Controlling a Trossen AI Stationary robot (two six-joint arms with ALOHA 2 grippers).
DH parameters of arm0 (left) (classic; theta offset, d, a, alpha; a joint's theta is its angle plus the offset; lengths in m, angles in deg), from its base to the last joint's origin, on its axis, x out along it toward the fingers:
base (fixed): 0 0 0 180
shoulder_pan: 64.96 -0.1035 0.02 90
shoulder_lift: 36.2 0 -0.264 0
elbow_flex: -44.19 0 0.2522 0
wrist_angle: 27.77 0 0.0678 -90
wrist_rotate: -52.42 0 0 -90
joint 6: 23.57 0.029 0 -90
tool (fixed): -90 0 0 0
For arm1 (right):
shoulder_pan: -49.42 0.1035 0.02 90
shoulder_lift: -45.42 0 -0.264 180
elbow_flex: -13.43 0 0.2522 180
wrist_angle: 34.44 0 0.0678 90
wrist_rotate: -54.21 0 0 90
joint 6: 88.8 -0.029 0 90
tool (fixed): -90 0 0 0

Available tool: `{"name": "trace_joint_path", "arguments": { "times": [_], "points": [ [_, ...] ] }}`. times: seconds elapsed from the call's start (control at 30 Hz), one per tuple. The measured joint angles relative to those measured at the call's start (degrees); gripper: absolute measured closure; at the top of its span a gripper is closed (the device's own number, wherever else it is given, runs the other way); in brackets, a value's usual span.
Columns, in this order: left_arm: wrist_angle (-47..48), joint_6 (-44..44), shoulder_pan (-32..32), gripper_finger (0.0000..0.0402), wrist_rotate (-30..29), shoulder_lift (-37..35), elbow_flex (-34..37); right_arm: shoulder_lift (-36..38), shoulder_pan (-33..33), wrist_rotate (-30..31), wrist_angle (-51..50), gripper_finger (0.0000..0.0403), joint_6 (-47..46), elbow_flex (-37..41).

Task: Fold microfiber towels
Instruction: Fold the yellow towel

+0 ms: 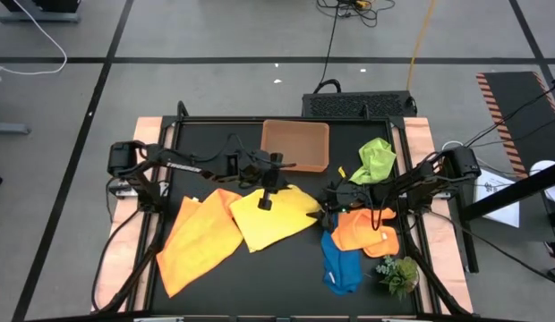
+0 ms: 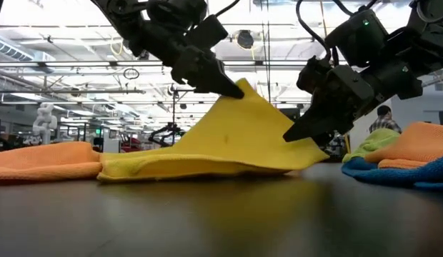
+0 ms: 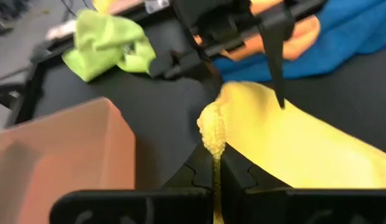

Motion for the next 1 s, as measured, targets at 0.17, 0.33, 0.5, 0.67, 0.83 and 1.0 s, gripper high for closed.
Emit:
{"name": "trace_joint_path", "arguments": {
  "times": [0.17, 0.33, 0.5, 0.67, 0.83, 1.0],
  "points": [
    [0.6, -0.1, 0.0, 0.0398, -1.4, 0.1, 0.0, 0.0, 0.0, 0.0, -1.4, 0.0248, 0.0, 0.0],
    [1.5, -0.7, 0.0, 0.0395, -1.5, 0.0, 0.0, 0.0, 0.0, -0.1, -5.8, 0.0306, -0.7, 0.0],
    [2.8, -1.6, 0.0, 0.0398, -1.5, -0.6, 0.0, 0.0, 0.0, -2.0, -8.5, 0.0354, -1.6, 0.0],
    [3.9, -2.4, 0.1, 0.0396, -2.9, -0.6, 0.0, 0.0, 0.0, -4.4, -7.9, 0.0384, -3.0, 0.0],
    [4.7, -4.2, 0.9, 0.0395, -4.9, -0.6, 0.0, 0.2, 0.6, -4.5, -5.0, 0.04, -3.0, 0.0],
    [6.3, -5.8, 3.2, 0.0398, -6.5, -2.2, 0.0, 5.2, 1.8, -4.1, -4.9, 0.0401, -2.5, -0.2]
  ]
}}
